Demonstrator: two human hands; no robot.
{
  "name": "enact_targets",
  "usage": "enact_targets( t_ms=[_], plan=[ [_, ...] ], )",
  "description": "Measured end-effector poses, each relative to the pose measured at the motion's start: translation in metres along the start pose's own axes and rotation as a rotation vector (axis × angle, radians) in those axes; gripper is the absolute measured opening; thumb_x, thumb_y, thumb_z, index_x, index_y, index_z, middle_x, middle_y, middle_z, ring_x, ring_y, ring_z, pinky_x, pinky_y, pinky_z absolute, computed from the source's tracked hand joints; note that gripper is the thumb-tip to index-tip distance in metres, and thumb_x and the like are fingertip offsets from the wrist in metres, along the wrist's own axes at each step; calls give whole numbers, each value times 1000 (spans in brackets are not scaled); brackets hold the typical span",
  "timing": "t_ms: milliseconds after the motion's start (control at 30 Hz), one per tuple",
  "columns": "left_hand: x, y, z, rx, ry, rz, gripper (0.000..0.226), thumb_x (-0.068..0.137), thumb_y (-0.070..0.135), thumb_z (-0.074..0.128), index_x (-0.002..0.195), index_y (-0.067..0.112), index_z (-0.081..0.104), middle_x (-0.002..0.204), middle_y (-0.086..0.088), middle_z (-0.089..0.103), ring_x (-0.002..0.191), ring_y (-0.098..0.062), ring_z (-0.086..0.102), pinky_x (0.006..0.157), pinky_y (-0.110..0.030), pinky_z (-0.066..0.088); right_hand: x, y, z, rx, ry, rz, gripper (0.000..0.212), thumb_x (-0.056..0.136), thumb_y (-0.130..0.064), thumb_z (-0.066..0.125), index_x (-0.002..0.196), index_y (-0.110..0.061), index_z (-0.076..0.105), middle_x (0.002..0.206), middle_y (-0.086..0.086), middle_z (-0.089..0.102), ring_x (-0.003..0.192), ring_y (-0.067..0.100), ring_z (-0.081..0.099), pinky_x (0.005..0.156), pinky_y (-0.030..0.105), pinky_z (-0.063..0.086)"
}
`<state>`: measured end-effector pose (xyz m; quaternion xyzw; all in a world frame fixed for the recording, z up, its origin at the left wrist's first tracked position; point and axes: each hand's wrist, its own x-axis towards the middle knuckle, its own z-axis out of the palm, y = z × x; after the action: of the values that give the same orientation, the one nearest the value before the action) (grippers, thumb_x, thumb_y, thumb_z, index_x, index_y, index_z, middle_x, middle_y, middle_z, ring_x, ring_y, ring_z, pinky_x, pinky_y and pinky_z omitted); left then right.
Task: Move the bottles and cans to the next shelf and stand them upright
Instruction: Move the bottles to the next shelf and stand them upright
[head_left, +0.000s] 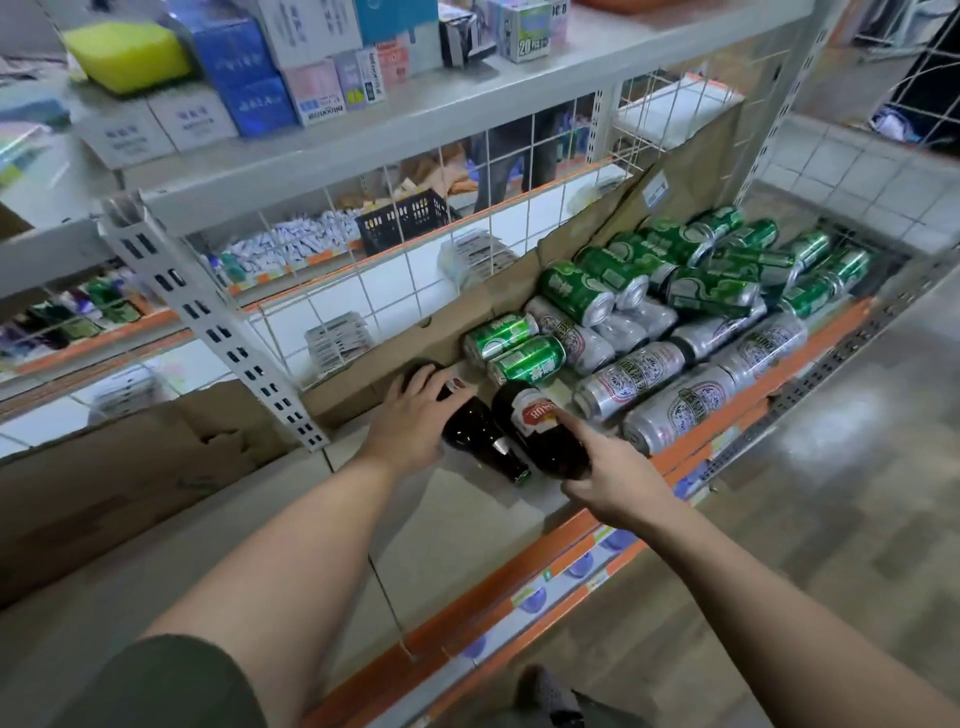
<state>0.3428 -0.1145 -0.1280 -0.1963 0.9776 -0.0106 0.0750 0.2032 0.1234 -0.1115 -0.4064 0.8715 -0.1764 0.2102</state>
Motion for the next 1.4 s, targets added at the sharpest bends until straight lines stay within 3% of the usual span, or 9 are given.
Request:
enact_targets(
  t_ms=[233, 367, 467, 567, 667, 767, 1000, 1167, 1400],
  plan=[
    [19, 15, 0, 47, 24, -6, 81, 80, 40, 79, 150, 36, 38, 161, -4, 28, 149, -36, 21, 113, -50, 35, 6, -1, -27, -13, 66, -16, 63, 83, -29, 71, 141, -32, 48, 114, 0, 74, 100, 23, 67, 80, 38, 57],
    [14, 3, 2, -263, 85, -74, 81, 82, 42, 79, 152, 34, 39, 158, -2, 35, 145, -36, 24, 113, -52, 38, 5, -4, -37, 5, 116, -9, 54, 81, -26, 74, 132, -29, 55, 116, 0, 73, 102, 26, 67, 74, 34, 53],
    [11, -1, 8, -587, 190, -189, 89, 69, 42, 88, 147, 31, 46, 146, -4, 48, 135, -35, 39, 113, -47, 36, 8, -8, -49, 47, 206, -7, 50, 74, -23, 79, 115, -24, 51, 93, 5, 71, 79, 29, 64, 62, 35, 50],
    [5, 2, 6, -893, 260, -299, 81, 63, 46, 91, 133, 32, 53, 126, 5, 60, 121, -13, 57, 103, -29, 45, 11, -17, -63, 71, 263, -73, 52, 72, -23, 84, 107, -23, 45, 81, -2, 62, 75, 31, 61, 59, 36, 47],
    [-4, 11, 4, -1144, 221, -413, 65, 74, 23, 92, 126, 30, 52, 104, 21, 61, 91, 19, 59, 73, -2, 43, 21, -29, -76, 153, 359, -171, 52, 73, -24, 87, 108, -20, 49, 93, 4, 68, 82, 30, 64, 68, 41, 55],
    [-11, 15, 11, -1282, 216, -501, 71, 72, 31, 93, 132, 32, 55, 106, 24, 64, 100, -3, 66, 76, -18, 49, 40, -46, -73, 166, 373, -234, 52, 76, -28, 86, 113, -21, 50, 98, 8, 71, 85, 33, 65, 70, 43, 55],
    [-3, 17, 22, -1308, 256, -505, 80, 59, 30, 96, 124, 30, 50, 110, 12, 68, 105, -12, 66, 87, -30, 53, 64, -46, -26, 436, 371, -225, 38, 80, -43, 79, 103, -23, 56, 98, -4, 63, 90, 18, 59, 77, 37, 49],
    [6, 30, 28, -1379, 353, -510, 84, 64, 17, 97, 129, 37, 48, 115, 10, 70, 109, -9, 66, 93, -30, 52, 65, -20, 18, 690, 144, -103, 87, 61, -40, 96, 131, -28, 46, 130, -1, 55, 117, 11, 55, 87, 7, 42],
    [-13, 35, 34, -1395, 470, -621, 74, 55, 31, 96, 121, 26, 63, 112, 3, 74, 109, -16, 70, 96, -44, 57, 83, -18, 35, 664, 138, -15, 63, 57, -28, 95, 108, -24, 58, 98, -7, 67, 95, 20, 66, 80, 42, 56]
  ],
)
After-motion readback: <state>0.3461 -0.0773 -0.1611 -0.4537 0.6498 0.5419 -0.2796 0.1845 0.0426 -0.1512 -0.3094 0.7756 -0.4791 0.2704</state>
